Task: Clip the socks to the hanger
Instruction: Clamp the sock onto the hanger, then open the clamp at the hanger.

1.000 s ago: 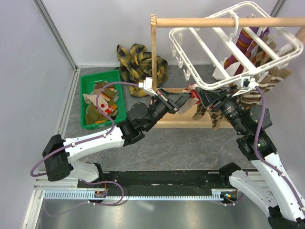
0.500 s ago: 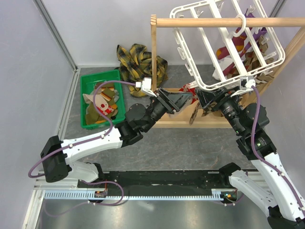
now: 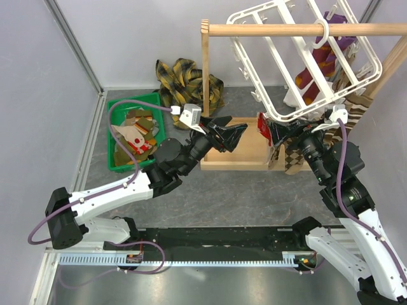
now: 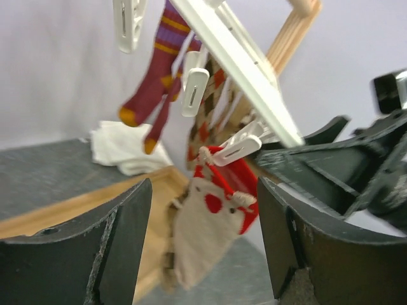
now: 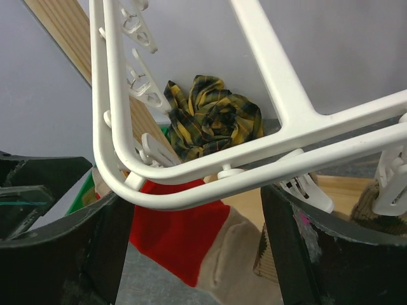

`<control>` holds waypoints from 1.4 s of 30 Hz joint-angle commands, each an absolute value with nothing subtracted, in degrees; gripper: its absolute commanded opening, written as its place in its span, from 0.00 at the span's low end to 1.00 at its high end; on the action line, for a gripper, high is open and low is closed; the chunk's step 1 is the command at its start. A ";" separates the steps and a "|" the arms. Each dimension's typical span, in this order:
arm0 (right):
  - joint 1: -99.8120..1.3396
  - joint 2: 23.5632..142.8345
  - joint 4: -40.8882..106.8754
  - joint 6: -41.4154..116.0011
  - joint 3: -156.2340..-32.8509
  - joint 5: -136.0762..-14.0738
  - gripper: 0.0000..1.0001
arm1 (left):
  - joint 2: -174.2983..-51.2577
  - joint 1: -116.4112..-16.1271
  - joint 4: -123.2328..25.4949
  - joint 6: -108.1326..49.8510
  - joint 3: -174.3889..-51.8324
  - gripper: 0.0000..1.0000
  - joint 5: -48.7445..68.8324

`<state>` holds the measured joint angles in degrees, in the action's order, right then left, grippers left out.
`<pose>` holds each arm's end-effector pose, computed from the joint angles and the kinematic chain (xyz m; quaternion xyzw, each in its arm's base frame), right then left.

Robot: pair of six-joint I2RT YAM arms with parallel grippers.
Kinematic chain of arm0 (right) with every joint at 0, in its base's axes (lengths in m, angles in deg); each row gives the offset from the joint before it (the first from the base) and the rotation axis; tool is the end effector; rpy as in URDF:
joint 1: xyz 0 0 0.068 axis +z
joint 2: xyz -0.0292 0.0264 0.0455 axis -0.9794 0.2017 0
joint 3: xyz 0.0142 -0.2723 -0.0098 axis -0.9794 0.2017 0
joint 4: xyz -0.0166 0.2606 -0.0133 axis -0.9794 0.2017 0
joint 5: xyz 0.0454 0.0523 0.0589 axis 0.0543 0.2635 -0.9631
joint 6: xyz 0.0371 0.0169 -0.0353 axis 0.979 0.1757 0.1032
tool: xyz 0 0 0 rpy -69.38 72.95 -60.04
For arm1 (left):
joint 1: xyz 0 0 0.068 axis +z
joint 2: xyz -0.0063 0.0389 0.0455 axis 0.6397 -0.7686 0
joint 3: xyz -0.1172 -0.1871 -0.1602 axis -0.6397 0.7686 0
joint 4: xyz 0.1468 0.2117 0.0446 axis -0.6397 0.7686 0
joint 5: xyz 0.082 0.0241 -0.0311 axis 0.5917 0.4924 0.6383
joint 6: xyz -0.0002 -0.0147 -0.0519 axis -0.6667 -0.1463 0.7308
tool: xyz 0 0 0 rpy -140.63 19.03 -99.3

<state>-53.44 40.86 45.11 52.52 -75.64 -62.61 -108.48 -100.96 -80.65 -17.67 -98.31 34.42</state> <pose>0.1260 0.0552 0.4215 0.0142 0.6738 0.2681 0.6884 0.1477 -0.2480 0.4006 0.0766 0.5733 -0.4849 0.6560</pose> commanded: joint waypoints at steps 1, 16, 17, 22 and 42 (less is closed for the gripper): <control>-53.67 40.44 45.05 49.82 -78.15 -58.12 0.86 | -110.49 -99.19 -79.81 -32.09 -101.49 0.73 30.36; -53.58 39.82 46.28 48.50 -78.76 -58.21 0.88 | -119.81 -95.24 -81.57 -39.68 -109.93 0.73 26.14; -53.66 39.82 46.28 48.41 -78.94 -58.21 0.88 | -120.51 -94.97 -81.74 -39.49 -110.37 0.73 24.74; -53.67 39.91 46.29 48.06 -78.94 -58.38 0.89 | -122.54 -93.30 -81.92 -38.79 -112.04 0.73 23.41; -53.75 39.91 46.28 47.18 -78.94 -58.38 0.89 | -127.90 -92.15 -88.69 -44.41 -115.56 0.68 17.60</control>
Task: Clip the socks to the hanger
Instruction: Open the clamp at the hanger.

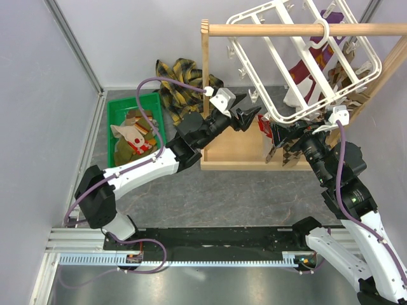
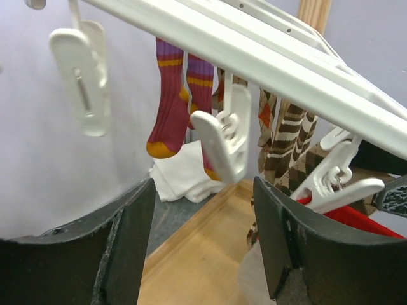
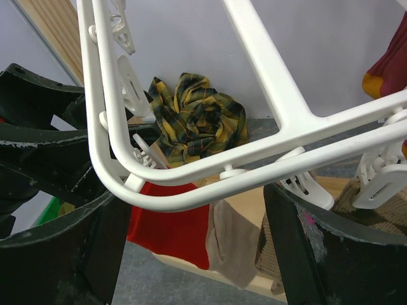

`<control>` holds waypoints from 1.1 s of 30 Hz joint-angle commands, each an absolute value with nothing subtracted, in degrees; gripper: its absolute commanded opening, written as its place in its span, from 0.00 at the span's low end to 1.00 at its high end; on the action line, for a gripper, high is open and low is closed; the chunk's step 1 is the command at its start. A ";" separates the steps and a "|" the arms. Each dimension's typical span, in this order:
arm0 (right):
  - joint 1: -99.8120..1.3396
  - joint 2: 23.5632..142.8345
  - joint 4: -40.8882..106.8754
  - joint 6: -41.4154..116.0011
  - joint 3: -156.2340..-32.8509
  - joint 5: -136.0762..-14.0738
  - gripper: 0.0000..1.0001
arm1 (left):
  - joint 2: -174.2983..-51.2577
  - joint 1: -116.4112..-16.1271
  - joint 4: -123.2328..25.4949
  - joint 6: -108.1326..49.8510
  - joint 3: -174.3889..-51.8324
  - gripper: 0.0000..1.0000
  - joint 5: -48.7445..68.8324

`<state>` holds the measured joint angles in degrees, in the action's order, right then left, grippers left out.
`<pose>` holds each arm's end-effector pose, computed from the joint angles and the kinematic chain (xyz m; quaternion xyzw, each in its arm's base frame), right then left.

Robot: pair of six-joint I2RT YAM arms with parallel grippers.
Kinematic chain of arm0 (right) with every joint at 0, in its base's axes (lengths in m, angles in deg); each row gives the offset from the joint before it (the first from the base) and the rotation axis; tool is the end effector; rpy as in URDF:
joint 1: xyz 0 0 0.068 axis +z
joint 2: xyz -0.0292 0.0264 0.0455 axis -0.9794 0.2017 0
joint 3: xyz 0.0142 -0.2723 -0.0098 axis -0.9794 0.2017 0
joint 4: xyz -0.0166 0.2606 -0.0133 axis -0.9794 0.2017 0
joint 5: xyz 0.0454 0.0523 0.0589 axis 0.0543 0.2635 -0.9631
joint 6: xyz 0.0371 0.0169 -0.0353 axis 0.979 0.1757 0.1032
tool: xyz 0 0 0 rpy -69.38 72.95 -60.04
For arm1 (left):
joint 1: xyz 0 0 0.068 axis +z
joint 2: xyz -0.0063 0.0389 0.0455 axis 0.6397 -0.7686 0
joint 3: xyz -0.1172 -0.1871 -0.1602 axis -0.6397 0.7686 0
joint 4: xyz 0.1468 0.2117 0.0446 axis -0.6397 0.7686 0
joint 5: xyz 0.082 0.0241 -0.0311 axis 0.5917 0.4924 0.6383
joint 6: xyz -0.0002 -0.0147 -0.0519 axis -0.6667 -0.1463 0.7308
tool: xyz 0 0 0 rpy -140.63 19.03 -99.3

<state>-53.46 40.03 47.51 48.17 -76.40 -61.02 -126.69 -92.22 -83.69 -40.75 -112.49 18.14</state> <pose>0.1209 0.0517 0.4229 -0.0016 0.6792 0.2308 0.6967 0.2267 -0.2951 0.3958 0.2573 0.5193 -0.3606 0.7308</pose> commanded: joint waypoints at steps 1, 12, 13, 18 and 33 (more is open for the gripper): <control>-53.67 39.91 46.28 47.26 -78.94 -58.38 0.89 | -128.07 -92.15 -88.95 -44.32 -115.91 0.67 17.52; -53.67 40.00 46.37 47.27 -78.94 -58.64 0.89 | -129.22 -92.07 -90.89 -43.97 -116.61 0.56 16.72; -53.67 40.09 46.37 47.35 -78.94 -58.64 0.89 | -129.39 -92.06 -90.97 -44.06 -116.62 0.54 16.46; -53.75 39.82 46.46 47.44 -78.85 -58.82 0.89 | -129.57 -92.15 -91.59 -44.15 -116.70 0.50 15.93; -53.75 38.94 49.44 47.79 -80.78 -61.10 0.89 | -129.57 -92.94 -90.19 -46.43 -115.21 0.03 15.32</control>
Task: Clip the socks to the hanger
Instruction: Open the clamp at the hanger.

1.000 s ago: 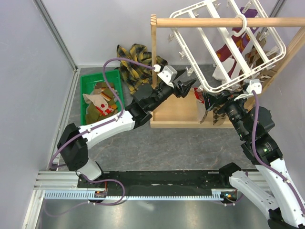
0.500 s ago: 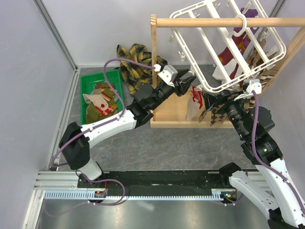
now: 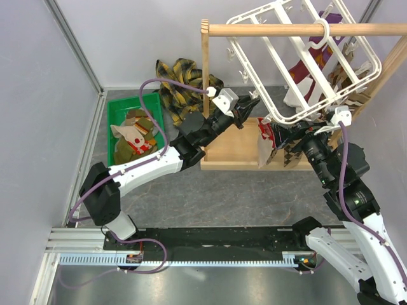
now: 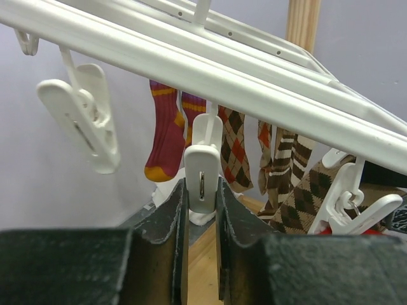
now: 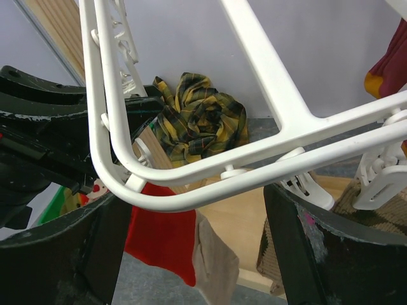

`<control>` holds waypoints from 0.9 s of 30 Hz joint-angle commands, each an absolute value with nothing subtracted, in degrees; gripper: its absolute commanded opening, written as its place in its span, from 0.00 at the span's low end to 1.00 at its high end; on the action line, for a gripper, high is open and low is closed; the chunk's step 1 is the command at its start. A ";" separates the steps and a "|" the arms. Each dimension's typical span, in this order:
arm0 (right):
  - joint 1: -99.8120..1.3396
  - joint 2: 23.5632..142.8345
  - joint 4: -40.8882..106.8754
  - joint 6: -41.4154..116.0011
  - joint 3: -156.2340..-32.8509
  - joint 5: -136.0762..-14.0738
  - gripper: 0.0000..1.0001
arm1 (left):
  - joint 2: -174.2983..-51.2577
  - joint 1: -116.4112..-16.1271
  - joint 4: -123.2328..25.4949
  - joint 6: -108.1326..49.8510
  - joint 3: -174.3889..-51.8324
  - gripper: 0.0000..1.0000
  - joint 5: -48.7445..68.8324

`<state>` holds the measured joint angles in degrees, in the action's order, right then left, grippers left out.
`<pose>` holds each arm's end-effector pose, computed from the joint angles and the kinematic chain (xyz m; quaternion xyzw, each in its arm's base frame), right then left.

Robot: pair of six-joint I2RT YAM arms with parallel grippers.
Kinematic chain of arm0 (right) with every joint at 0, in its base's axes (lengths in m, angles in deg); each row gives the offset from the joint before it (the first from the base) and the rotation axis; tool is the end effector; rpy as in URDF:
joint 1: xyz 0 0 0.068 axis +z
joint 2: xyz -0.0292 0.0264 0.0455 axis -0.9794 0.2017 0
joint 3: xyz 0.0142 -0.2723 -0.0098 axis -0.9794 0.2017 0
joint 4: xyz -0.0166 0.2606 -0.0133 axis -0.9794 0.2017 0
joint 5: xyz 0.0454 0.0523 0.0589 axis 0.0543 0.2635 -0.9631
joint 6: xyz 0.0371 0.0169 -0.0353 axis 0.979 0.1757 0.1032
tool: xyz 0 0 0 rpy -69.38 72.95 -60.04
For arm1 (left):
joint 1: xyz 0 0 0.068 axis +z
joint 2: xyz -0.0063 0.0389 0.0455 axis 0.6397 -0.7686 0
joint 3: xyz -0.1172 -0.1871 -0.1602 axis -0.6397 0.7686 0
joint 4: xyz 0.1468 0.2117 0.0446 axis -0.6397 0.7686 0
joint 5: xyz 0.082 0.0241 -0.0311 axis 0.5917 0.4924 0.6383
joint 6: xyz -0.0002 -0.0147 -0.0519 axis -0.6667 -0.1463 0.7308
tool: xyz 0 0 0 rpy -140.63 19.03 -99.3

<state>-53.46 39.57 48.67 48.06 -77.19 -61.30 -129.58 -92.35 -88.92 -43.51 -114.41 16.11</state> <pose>0.1169 0.0500 0.4260 -0.0040 0.6786 0.2319 0.6969 0.2311 -0.3043 0.3989 0.2692 0.4785 -0.3613 0.7537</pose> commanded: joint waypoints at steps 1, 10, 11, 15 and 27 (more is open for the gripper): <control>-53.67 38.94 50.67 47.53 -81.22 -61.19 0.89 | -129.66 -93.38 -89.84 -46.52 -115.21 0.02 15.40; -53.75 40.44 59.55 46.65 -88.42 -63.30 0.89 | -132.91 -96.54 -85.53 -45.30 -115.47 0.02 16.90; -53.67 40.70 60.43 46.48 -90.08 -63.83 0.89 | -133.26 -96.81 -85.18 -45.03 -115.39 0.02 17.07; -53.75 42.28 65.69 45.51 -94.57 -66.20 0.90 | -134.14 -98.30 -83.86 -43.37 -114.86 0.02 18.04; -53.67 49.22 72.56 44.28 -104.86 -82.12 0.89 | -131.33 -99.89 -80.87 -38.09 -111.08 0.02 25.07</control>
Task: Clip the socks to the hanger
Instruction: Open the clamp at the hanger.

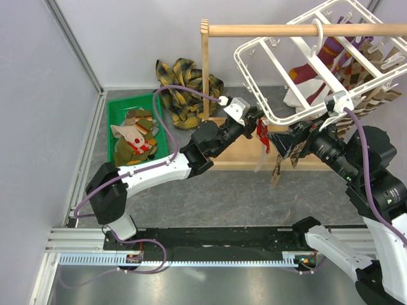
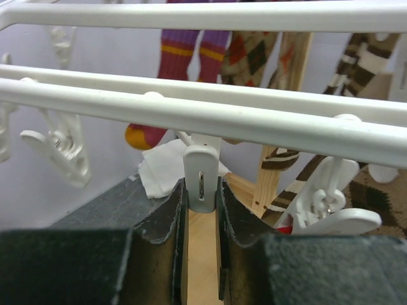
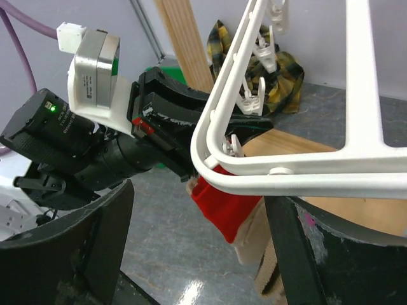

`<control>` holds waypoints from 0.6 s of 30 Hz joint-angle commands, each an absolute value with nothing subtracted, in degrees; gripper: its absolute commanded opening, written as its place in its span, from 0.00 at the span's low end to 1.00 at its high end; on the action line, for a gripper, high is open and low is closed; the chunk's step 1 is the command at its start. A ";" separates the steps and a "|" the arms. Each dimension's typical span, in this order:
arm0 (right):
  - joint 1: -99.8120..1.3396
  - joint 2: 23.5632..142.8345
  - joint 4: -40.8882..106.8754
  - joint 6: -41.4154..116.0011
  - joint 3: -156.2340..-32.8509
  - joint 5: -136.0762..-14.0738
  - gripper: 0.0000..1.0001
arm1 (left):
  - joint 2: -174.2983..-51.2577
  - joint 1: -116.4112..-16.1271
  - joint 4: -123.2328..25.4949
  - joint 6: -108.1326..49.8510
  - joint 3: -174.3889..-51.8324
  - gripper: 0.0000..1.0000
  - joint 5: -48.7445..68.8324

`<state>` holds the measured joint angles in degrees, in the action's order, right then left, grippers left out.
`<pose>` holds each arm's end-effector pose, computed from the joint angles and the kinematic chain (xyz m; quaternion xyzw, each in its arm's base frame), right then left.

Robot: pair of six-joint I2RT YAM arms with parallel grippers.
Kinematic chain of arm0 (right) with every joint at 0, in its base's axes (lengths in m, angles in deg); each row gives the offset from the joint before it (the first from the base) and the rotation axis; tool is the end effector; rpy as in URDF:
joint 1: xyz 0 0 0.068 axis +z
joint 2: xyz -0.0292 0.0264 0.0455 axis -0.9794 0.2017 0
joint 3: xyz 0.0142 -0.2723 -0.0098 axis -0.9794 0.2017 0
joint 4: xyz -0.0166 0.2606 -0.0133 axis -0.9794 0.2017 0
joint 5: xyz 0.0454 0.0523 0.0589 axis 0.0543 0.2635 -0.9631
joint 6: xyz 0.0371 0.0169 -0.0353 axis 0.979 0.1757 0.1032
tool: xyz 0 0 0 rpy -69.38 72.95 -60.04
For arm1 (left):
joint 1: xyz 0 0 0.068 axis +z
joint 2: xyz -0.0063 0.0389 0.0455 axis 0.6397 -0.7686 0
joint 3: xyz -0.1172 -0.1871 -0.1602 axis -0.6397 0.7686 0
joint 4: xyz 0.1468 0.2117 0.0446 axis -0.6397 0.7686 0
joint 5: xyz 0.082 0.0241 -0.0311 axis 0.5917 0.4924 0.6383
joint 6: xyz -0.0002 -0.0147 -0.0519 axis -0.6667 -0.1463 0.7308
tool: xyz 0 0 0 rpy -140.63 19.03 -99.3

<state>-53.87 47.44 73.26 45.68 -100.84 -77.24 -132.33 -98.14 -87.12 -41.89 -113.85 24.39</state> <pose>0.0921 0.0486 0.4874 -0.1171 0.7231 0.2890 0.6164 0.2111 -0.3355 0.3745 0.2530 0.5290 -0.3602 0.7256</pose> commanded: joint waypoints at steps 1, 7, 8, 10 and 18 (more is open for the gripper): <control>-53.67 49.49 73.52 44.10 -106.08 -80.63 0.89 | -131.07 -99.97 -80.87 -37.74 -110.30 0.02 25.51; -53.67 50.54 79.85 42.43 -107.76 -78.32 0.89 | -128.52 -99.98 -80.87 -35.80 -107.83 0.02 27.97; -53.67 50.81 81.16 42.17 -107.94 -79.72 0.89 | -128.17 -99.97 -80.87 -35.80 -107.65 0.02 28.41; -53.67 51.16 82.23 41.38 -107.94 -81.93 0.89 | -127.03 -99.98 -80.87 -35.89 -107.39 0.02 28.85; -53.67 48.79 88.21 38.48 -104.87 -71.57 0.89 | -123.77 -99.98 -79.55 -37.99 -107.91 0.02 30.26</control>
<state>-53.83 50.52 85.43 40.74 -105.49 -76.82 -126.12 -99.14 -84.87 -37.69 -108.82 28.87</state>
